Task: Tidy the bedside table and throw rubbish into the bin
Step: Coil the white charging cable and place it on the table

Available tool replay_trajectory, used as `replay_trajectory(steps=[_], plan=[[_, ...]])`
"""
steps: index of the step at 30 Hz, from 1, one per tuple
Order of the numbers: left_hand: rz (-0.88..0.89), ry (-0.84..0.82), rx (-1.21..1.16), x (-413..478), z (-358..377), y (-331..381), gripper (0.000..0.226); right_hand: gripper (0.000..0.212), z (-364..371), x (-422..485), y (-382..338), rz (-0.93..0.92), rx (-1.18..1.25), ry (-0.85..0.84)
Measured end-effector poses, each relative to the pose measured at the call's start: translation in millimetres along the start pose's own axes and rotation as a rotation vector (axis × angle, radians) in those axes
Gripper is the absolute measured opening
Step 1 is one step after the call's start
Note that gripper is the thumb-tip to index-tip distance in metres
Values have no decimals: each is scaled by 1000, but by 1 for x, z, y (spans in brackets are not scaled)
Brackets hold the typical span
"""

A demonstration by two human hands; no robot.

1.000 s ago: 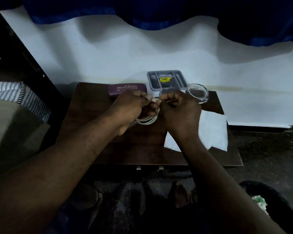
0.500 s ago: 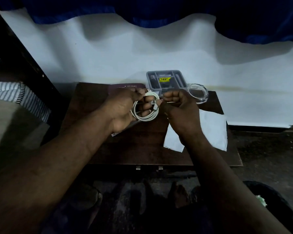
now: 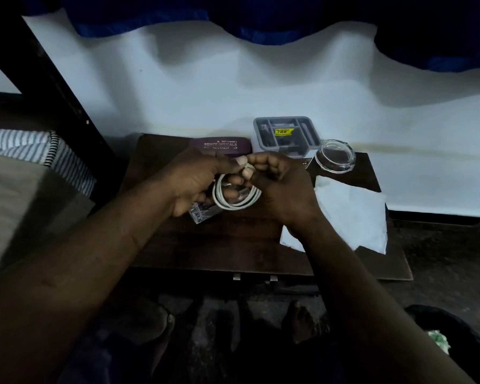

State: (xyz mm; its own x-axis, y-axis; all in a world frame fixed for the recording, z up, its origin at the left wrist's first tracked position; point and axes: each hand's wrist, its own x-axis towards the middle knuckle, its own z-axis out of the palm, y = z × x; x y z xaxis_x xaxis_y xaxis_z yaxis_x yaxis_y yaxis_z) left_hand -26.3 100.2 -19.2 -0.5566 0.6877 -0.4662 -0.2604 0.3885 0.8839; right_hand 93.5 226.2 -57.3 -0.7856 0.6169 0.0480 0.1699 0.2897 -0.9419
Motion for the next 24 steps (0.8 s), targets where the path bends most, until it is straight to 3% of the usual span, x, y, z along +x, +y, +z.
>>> replay_trajectory(steps=[3,6,10,13,16,20,24], plan=[[-20,19,-75,2,-14,-3,36,23,12,2,0,-21,18,2],[-37,23,-174,4,-26,-5,5,27,24,6,-4,46,177,-13],[-57,9,-280,5,-45,-5,10,21,36,6,-10,240,336,-91],[-38,30,-173,4,-58,-10,9,10,45,7,-8,233,312,-67],[-54,-5,-131,1,-72,-17,20,13,55,10,-8,190,255,-30],[-42,-3,-138,-1,-87,-19,10,11,65,12,-12,202,299,7],[22,33,4,1,-94,-26,25,19,76,15,-16,232,361,33]])
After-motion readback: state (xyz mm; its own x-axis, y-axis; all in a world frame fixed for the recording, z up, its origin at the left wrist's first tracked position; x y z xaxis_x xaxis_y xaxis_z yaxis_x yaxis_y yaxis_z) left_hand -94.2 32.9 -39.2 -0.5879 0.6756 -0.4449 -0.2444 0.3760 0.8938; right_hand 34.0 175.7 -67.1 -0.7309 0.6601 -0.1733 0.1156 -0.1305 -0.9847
